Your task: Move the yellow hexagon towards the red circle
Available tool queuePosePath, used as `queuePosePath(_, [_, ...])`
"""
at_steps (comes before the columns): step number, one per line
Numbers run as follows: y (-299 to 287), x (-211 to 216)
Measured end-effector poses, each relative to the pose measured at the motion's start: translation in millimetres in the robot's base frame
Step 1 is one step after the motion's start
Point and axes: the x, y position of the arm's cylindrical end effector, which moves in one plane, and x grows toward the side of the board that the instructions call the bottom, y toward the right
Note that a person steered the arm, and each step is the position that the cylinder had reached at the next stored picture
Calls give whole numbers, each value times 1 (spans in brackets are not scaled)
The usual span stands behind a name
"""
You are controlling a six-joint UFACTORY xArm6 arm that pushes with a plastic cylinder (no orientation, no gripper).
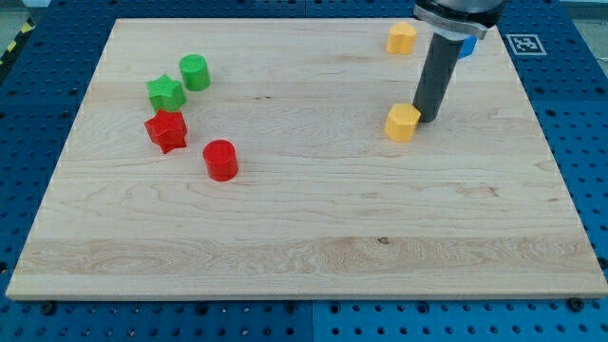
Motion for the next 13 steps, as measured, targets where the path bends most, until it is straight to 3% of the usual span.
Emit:
queuePosePath(6, [-58, 30])
queuePosePath(9, [-72, 69])
queuePosePath(13, [-120, 72])
